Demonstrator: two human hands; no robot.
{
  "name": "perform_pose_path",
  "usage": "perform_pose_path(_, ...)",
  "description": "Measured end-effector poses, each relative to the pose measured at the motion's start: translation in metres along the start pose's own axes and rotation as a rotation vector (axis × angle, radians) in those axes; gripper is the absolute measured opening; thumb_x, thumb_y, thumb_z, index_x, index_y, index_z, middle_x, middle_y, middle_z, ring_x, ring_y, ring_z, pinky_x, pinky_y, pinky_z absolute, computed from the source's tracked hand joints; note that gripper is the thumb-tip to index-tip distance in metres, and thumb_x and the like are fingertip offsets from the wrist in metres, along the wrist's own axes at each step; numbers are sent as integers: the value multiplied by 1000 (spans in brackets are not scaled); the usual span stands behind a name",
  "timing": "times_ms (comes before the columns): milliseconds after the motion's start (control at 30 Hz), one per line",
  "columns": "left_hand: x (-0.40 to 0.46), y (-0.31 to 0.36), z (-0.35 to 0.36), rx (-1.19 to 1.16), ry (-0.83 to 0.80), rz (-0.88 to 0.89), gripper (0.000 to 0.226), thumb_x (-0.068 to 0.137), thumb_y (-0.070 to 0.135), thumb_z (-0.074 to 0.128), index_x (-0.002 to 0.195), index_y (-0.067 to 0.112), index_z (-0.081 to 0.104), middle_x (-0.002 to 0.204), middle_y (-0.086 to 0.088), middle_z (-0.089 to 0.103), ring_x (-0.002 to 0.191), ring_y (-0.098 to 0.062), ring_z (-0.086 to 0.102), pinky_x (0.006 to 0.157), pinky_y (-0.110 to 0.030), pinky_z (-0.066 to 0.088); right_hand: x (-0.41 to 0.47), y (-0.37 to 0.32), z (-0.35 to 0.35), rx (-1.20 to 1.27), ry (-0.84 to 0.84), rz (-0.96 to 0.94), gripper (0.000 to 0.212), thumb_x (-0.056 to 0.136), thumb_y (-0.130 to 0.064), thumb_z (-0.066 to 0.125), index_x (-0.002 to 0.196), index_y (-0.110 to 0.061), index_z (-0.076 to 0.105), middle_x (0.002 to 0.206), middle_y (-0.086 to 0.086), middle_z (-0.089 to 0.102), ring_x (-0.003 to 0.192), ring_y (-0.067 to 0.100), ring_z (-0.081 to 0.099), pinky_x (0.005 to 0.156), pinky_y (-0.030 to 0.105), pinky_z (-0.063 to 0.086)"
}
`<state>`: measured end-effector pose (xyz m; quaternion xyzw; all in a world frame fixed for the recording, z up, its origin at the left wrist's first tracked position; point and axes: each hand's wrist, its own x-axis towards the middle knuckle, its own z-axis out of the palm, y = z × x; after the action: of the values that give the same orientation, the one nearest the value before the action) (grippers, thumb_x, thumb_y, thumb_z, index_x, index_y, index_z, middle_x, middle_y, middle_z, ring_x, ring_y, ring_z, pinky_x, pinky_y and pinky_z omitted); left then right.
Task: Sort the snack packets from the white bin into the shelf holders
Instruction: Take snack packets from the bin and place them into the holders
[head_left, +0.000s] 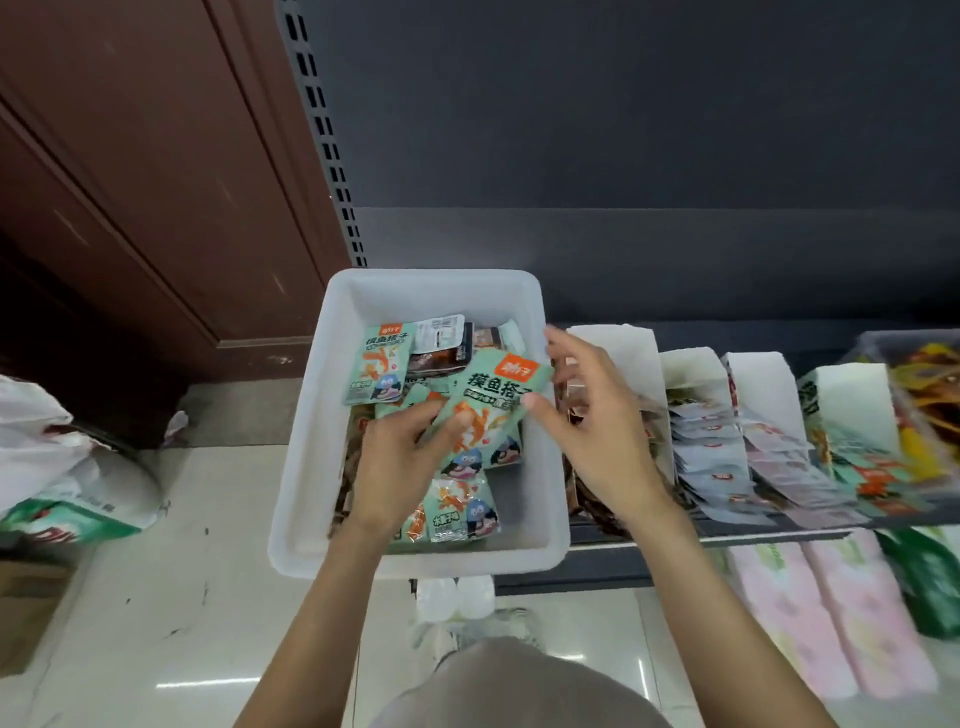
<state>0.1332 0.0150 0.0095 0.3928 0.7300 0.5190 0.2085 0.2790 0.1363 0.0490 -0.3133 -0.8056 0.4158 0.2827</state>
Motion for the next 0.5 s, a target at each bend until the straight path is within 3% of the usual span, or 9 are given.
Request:
perform_pose_path(67, 8, 12, 6, 167, 6, 231, 26, 86, 50, 57, 90, 29, 72, 70, 11, 71, 58, -10, 63, 52, -33, 51, -2, 1, -17, -207, -16, -118, 51, 86, -25, 68, 131, -32, 45, 122, -11, 52, 112, 1, 47, 91, 13, 40)
perform_pose_path(167, 25, 32, 23, 288, -28, 528, 28, 87, 50, 54, 100, 33, 73, 65, 6, 71, 51, -9, 61, 47, -30, 50, -12, 6, -46, -368, 86, -213, 24, 89, -26, 65, 111, -21, 60, 103, -10, 64, 96, 7, 56, 81, 28, 46)
perform_pose_path(267, 41, 50, 52, 221, -147, 744, 20, 86, 42, 58, 98, 32, 70, 62, 2, 70, 49, -5, 59, 48, -25, 50, -29, 15, -82, -264, 171, -137, 11, 90, -23, 64, 84, -16, 58, 76, -21, 58, 73, -2, 54, 65, 14, 41)
perform_pose_path(367, 47, 71, 91, 101, -286, 811, 30, 83, 39, 61, 92, 15, 76, 74, 1, 73, 67, 7, 58, 59, -5, 47, -51, 23, -118, -58, 154, 61, 6, 84, -29, 65, 81, -29, 59, 75, -25, 63, 71, -3, 58, 63, 12, 43)
perform_pose_path(433, 47, 85, 121, 83, -335, 785, 35, 82, 43, 61, 93, 13, 76, 84, 2, 74, 73, 4, 63, 63, -16, 53, -67, 31, -141, 28, 206, 128, 12, 78, -29, 67, 89, -35, 65, 85, -26, 69, 80, -3, 65, 68, 15, 51)
perform_pose_path(500, 46, 101, 153, 91, -313, 728, 29, 84, 40, 61, 103, 20, 73, 96, 8, 73, 83, -2, 67, 70, -26, 55, -81, 42, -167, -31, 380, 122, 11, 79, -23, 69, 84, -33, 66, 81, -28, 68, 76, -7, 63, 69, 12, 48)
